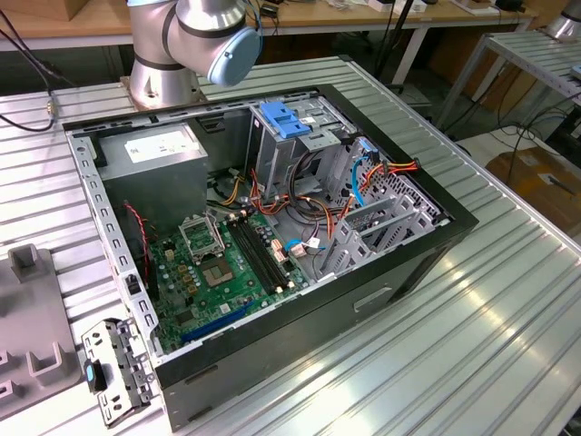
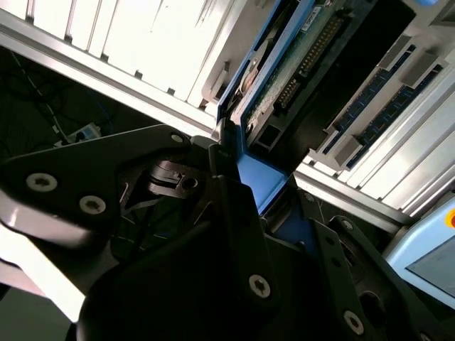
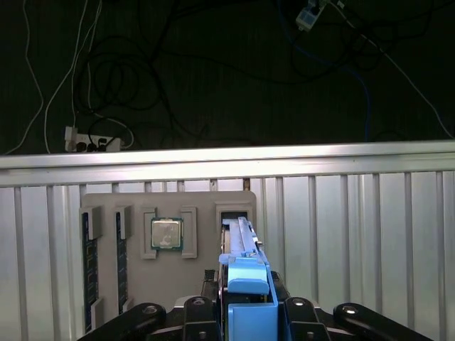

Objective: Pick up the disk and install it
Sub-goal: 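Pick up the disk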

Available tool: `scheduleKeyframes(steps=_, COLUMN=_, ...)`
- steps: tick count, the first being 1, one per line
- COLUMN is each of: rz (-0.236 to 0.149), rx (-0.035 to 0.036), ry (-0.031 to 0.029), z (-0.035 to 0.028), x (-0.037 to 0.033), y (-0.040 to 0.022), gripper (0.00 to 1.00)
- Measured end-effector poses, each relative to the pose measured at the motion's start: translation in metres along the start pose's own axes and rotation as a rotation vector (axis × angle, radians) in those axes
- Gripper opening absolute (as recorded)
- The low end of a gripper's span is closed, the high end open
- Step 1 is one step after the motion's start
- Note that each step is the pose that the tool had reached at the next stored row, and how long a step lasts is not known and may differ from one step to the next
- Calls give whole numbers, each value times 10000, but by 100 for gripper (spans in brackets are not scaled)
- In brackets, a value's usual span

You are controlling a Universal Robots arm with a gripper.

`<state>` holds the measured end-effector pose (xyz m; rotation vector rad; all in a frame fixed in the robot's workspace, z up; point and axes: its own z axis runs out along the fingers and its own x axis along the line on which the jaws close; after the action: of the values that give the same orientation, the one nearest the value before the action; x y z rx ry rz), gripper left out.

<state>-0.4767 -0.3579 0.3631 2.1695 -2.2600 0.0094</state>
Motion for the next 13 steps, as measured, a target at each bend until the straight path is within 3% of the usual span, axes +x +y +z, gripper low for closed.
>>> scheduleKeyframes(steps=13, rz=0, rx=0, ry=0, z=-35, x=0, y=0, gripper=37)
